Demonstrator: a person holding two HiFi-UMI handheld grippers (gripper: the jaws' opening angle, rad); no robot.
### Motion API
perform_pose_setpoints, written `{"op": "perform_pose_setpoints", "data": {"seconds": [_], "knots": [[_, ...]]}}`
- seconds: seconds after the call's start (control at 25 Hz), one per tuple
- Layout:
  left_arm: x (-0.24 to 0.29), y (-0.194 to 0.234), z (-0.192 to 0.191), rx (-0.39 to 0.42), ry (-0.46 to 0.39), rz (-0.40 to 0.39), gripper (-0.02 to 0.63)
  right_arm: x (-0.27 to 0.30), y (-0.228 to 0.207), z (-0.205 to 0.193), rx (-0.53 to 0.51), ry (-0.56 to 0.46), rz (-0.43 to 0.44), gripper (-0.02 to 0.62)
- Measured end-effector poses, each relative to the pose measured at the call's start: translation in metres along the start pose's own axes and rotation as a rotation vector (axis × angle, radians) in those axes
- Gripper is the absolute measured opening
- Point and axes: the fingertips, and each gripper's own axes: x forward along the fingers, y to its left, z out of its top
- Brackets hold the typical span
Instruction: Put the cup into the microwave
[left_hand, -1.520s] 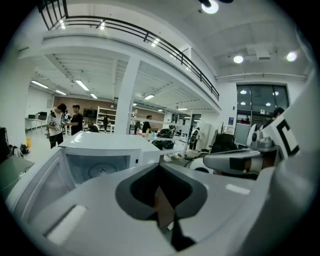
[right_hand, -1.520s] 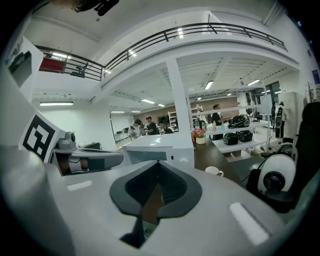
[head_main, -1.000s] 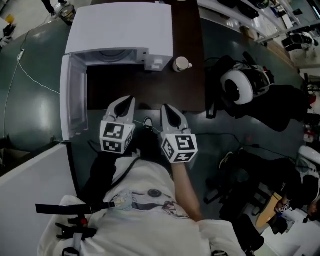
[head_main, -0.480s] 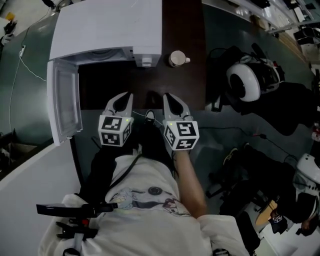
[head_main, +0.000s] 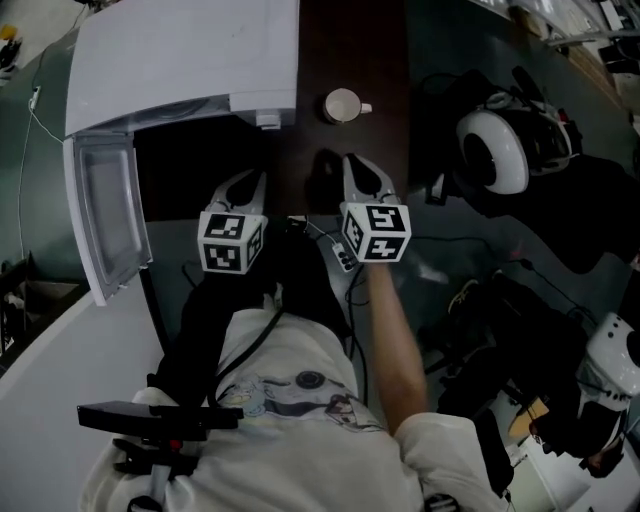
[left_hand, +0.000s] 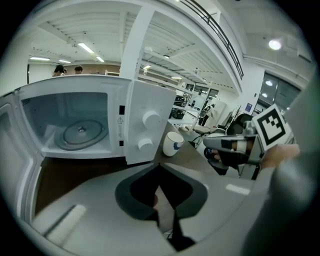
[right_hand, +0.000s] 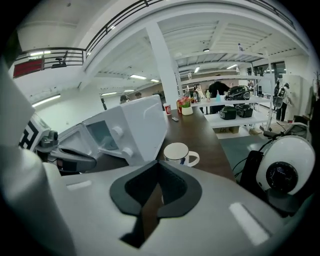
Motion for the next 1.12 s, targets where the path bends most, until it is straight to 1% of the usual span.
{"op": "perform_pose_setpoints", "data": {"seconds": [0.2, 0.32, 0.44, 0.52, 0.72, 0.92, 1.04, 1.12], "knots": [[0.012, -0.007, -0.004, 0.012, 0.037, 0.001, -0.002, 0.025, -0.038, 0.000, -0.007, 0.030, -0.026, 0.002], [0.015, -0.011, -0.008, 0.021, 0.058, 0.001, -0.002, 0.044, -0.061, -0.001, -0.025, 0.050, -0.056, 0.003], [0.015, -0.011, -0.010, 0.029, 0.076, 0.001, -0.002, 0.063, -0.082, -0.003, -0.038, 0.083, -0.091, 0.066], [0.013, -0.010, -0.012, 0.030, 0.090, 0.005, -0.002, 0.075, -0.094, -0.004, -0.043, 0.104, -0.111, 0.097], [0.011, -0.007, -0.019, 0.029, 0.120, 0.013, -0.002, 0.098, -0.113, -0.010, -0.066, 0.136, -0.130, 0.127], [0.003, 0.002, -0.023, 0.051, 0.141, 0.033, -0.002, 0.112, -0.115, -0.006, -0.097, 0.121, -0.149, 0.120], [-0.001, 0.008, -0.026, 0.057, 0.151, 0.045, -0.002, 0.116, -0.116, -0.001, -0.152, 0.088, -0.162, 0.117], [-0.001, 0.009, -0.029, 0.060, 0.159, 0.048, -0.002, 0.120, -0.116, 0.000, -0.180, 0.062, -0.145, 0.095]]}}
